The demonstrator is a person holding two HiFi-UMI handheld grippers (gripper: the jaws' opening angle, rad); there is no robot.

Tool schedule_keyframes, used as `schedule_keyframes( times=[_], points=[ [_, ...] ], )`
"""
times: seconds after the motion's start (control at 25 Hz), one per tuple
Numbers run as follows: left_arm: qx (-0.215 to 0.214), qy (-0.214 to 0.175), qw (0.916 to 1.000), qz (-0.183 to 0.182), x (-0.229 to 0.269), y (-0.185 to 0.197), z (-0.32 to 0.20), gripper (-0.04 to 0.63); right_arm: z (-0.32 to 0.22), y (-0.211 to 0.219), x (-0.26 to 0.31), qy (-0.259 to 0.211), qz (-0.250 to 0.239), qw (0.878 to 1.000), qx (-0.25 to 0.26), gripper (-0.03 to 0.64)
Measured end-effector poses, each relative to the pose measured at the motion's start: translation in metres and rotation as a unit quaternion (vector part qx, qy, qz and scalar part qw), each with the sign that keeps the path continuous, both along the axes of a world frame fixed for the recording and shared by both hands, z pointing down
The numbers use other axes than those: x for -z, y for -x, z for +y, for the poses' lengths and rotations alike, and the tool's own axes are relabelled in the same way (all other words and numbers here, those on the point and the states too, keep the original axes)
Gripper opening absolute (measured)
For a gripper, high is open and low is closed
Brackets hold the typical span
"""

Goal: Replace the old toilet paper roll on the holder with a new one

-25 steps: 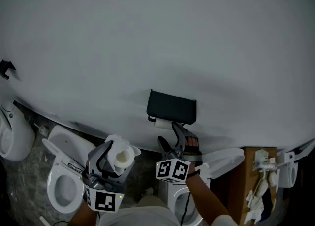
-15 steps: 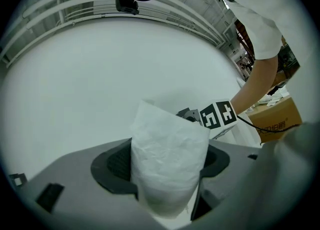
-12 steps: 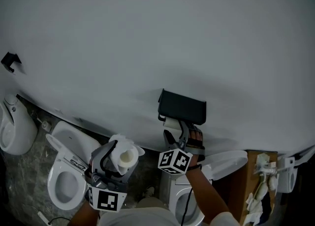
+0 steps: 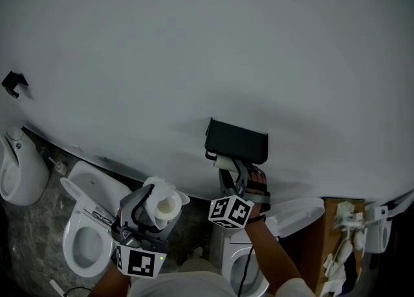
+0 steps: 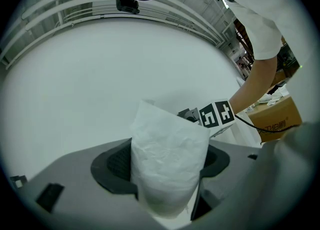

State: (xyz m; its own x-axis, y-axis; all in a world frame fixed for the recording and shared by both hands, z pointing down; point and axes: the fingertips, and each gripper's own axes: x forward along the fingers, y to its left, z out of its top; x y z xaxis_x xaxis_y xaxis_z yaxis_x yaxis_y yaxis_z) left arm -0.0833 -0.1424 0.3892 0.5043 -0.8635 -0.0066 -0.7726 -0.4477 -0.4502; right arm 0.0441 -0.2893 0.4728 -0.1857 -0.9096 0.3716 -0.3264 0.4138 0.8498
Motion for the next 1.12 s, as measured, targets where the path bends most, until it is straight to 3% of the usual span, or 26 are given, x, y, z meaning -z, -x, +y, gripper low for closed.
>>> schedule_keyframes(
  times=[0.64,1.12],
  points=[
    [0.008,-0.010,0.9998,-0.013,0.006,-0.004,0.002,0.333,0.005,-0.025,0.005,-0.016,-0.001,1.000,0.003,0.207],
    [-0.026,-0.020,0.9989,-0.033,0.012,-0.042,-0.011,0.333,0.009,-0.063,0.003,-0.019,-0.016,1.000,-0.018,0.195]
  ],
)
